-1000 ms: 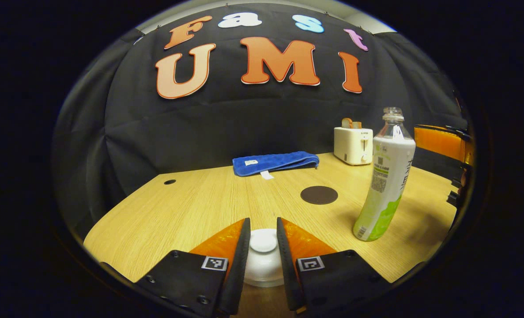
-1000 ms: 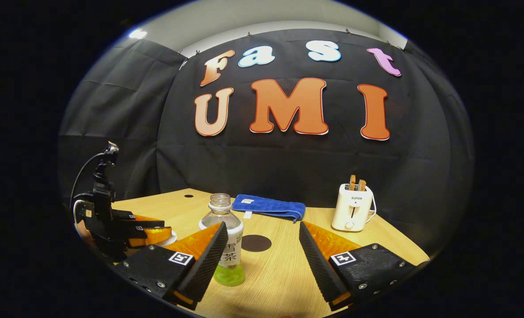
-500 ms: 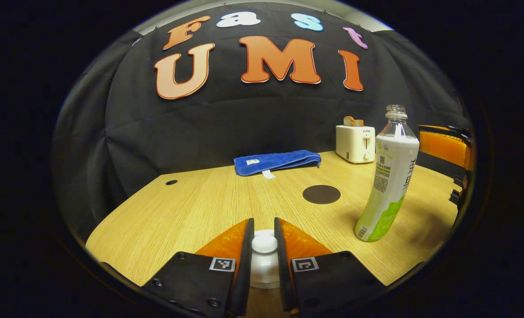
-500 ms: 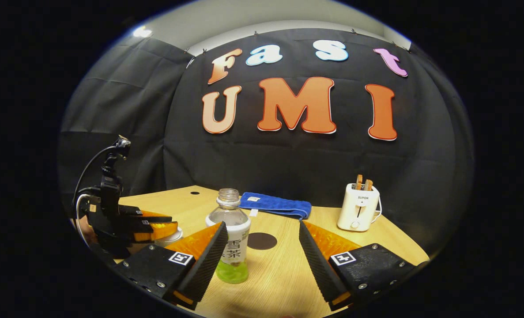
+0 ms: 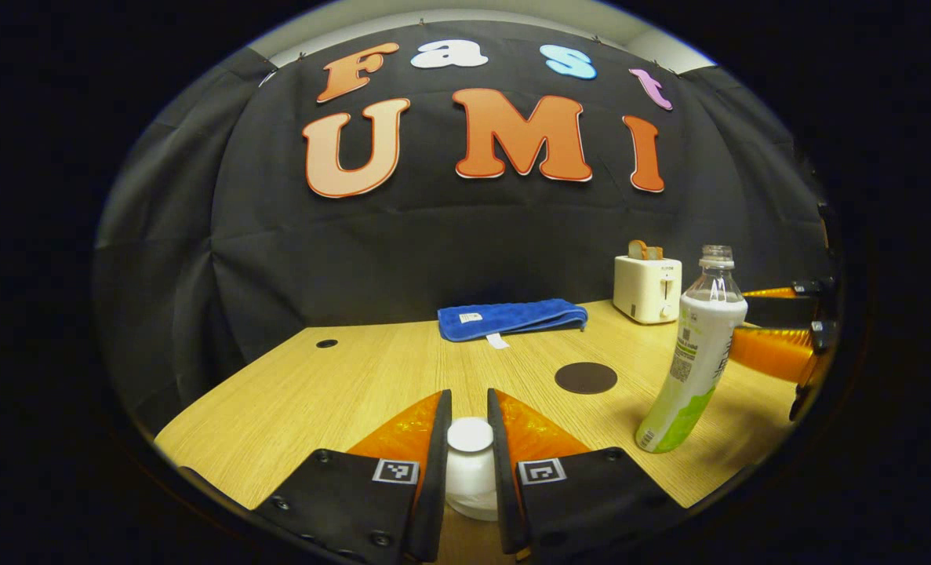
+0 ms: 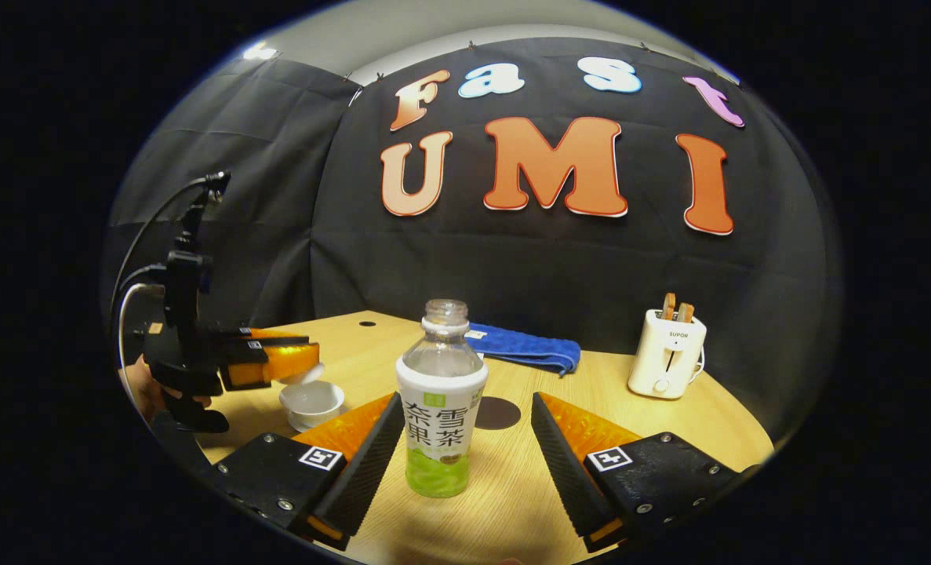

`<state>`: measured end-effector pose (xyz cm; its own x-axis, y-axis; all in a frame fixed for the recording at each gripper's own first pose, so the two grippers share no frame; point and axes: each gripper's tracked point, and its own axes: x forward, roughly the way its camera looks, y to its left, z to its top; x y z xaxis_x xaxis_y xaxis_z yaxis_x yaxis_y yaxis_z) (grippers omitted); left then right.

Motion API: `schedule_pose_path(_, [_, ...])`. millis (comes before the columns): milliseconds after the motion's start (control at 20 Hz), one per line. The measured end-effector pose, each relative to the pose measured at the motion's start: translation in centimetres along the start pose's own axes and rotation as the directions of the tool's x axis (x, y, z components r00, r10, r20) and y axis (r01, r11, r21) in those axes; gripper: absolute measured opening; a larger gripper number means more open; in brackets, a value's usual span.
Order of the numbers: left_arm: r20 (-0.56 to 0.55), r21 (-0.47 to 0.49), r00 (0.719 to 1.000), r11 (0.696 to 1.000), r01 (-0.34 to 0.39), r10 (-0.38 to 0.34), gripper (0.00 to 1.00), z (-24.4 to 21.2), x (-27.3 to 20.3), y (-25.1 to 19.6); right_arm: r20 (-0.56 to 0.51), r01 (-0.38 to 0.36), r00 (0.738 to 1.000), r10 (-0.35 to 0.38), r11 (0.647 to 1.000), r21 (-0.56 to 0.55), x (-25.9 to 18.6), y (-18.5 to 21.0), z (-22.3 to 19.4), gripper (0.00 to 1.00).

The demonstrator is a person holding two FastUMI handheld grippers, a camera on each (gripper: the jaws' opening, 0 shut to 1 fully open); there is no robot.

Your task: Open the teacup lid with one hand, grasp the water bottle and pour water into the teacup with the other hand; after pouring, place the water bottle on the coaster and then close the teacup lid.

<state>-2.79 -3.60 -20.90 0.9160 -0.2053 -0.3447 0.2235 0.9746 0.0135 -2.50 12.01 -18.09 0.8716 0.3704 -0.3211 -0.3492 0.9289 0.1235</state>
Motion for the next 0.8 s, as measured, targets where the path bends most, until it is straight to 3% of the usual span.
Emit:
schedule_pose_path(450, [0.001, -0.015, 0.999, 0.999, -0.046, 0.046, 0.29, -0.8, -1.2, 2.7, -0.129, -0.023, 0.991, 0.035, 0.996, 0.091, 2.5, 1.8, -5.5, 0.94])
schedule_pose_path(550, [0.003, -0.023, 0.999, 0.998, -0.053, 0.053, 0.32, -1.0, -1.4, 3.0, -0.124, -0.021, 0.992, 0.032, 0.996, 0.087, 2.7, 2.0, -5.3, 0.85])
schedule_pose_path(650, [0.007, -0.033, 0.998, 0.998, -0.054, 0.054, 0.32, -1.1, -1.6, 3.4, -0.124, -0.014, 0.992, 0.024, 0.997, 0.082, 3.4, 2.0, -5.3, 0.69])
schedule_pose_path(750, [0.01, -0.034, 0.998, 0.998, -0.056, 0.057, 0.32, -1.0, -1.8, 3.5, -0.129, -0.019, 0.991, 0.027, 0.998, 0.061, 3.0, 2.4, -4.9, 0.61])
schedule_pose_path(800, [0.012, -0.035, 0.998, 0.998, -0.059, 0.06, 0.32, -1.1, -1.8, 3.7, -0.126, -0.018, 0.992, 0.023, 0.999, 0.04, 3.0, 2.4, -4.6, 0.64])
